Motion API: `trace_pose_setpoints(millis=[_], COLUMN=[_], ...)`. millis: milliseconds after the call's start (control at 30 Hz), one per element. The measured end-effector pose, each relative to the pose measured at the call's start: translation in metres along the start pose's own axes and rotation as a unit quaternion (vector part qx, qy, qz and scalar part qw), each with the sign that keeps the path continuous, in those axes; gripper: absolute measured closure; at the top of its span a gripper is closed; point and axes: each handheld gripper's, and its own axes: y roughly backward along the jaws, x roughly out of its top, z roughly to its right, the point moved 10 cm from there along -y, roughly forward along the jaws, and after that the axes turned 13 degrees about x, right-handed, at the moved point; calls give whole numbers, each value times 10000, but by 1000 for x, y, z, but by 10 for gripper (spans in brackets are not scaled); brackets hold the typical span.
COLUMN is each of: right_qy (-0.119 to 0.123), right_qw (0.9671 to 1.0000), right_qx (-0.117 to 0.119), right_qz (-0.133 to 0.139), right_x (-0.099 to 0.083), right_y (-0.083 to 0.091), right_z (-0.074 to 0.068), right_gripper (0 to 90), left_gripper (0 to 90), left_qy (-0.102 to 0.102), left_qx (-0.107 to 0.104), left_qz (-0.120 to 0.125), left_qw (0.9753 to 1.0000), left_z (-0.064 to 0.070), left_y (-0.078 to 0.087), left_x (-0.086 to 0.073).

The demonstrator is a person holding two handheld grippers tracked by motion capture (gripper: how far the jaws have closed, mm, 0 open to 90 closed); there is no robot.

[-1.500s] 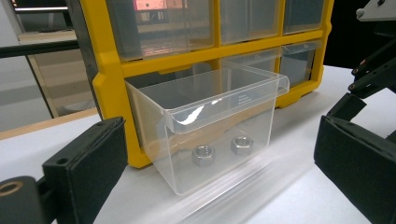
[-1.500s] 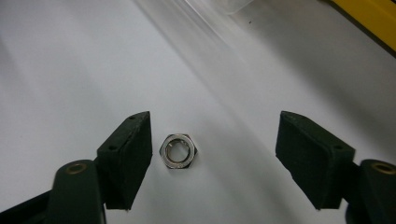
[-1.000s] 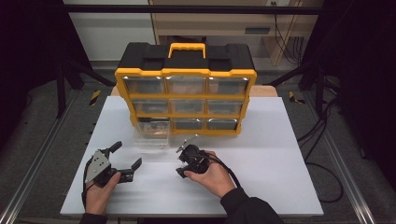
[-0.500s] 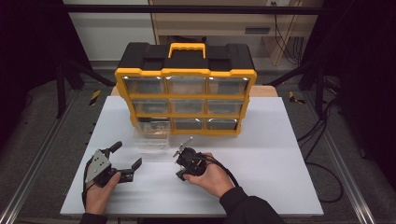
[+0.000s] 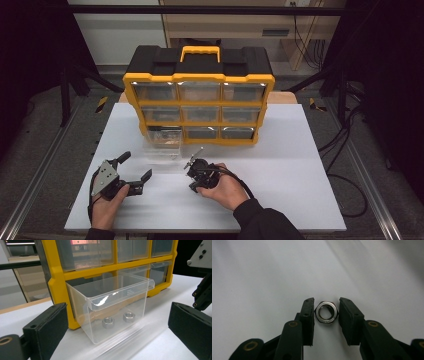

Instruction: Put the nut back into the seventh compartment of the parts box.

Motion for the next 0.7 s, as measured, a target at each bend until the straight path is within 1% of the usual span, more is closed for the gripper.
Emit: trace_pose_setpoints(millis=[33, 67, 200, 267, 367, 433, 467, 567, 600, 633, 667, 700], right_qy=[-50, -48, -31, -30, -9, 19, 191, 205, 168, 194, 22, 42], right_qw=[10000, 10000, 10000, 10000, 10000, 10000, 9998, 9997, 9998, 9997, 9999, 9998], right_qx=[-5, 23, 3, -28, -35, -44, -74, -99, -110, -135, -108, -108], right_qz=[-9, 12, 6, -12, -20, -23, -78, -30, -21, 16, 114, 154], right_x=[0, 0, 0, 0, 0, 0, -1, 0, 0, 1, 3, 4], right_y=[0, 0, -1, -1, -1, -1, 0, 0, 2, 3, 3, 4], right_z=[0, 0, 0, 0, 1, 1, 4, 4, 4, 5, 2, 3], right_gripper=[659, 667, 669, 698, 698, 698, 698, 698, 698, 699, 698, 699], left_gripper=[26, 26, 26, 26, 26, 26, 26, 26, 26, 26, 26, 26], left_qy=[-1, 1, 7, 10, 3, 4, 4, 9, 10, 9, 8, 10], left_qx=[1, 5, 3, 5, 3, 5, 7, 11, 11, 10, 11, 11], left_qz=[0, -1, 3, 5, 0, 3, 2, 3, 4, 3, 3, 3], left_qw=[10000, 10000, 10000, 10000, 10000, 10000, 10000, 10000, 10000, 10000, 10000, 10000], left_z=[0, 0, 0, 0, 0, 0, 0, -1, -1, -1, -1, -1], left_y=[0, 0, 0, 0, 0, 0, 0, 0, 0, 0, 0, 0], left_x=[0, 0, 0, 0, 0, 0, 0, 0, 0, 0, 0, 0])
